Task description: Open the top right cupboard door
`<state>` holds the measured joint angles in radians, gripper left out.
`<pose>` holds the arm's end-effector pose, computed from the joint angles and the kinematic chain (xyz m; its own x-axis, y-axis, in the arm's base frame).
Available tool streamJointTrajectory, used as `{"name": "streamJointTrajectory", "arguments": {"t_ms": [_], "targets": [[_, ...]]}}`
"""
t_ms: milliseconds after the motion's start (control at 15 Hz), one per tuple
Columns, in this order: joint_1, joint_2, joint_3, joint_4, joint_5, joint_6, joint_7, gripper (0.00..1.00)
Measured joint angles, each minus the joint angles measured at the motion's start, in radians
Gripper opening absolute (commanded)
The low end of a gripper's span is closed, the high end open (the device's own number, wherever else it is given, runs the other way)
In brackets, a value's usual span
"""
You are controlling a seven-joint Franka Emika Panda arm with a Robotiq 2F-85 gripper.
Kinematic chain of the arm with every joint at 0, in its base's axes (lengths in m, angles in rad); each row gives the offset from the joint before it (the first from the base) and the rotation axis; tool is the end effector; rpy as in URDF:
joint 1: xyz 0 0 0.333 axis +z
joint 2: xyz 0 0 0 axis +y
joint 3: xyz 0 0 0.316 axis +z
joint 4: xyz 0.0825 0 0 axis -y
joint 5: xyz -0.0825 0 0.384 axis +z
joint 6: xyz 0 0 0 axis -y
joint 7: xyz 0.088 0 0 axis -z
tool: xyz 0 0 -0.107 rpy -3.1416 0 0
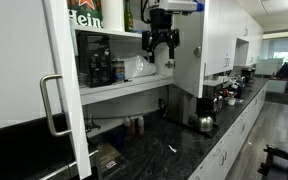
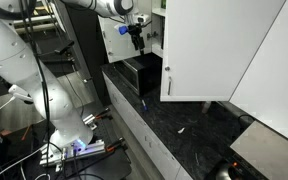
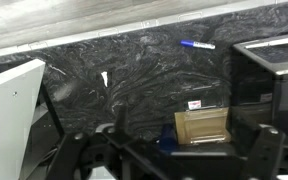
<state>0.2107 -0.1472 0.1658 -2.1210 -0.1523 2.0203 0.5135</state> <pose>0.4805 0.1833 0.4799 0.9912 -0.0673 0.1136 -0.0813 -0.9890 0.1235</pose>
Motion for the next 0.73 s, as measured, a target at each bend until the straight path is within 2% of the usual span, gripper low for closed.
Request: {"name": "streamJointTrajectory", "arguments": {"t_ms": [200, 733], "targets": [[-0.013, -0.060, -0.004, -0.056, 0.052, -0.030, -0.060, 1.00], [-0.039, -0.173, -0.004, -0.145, 0.067, -0.045, -0.060, 1.00]]}}
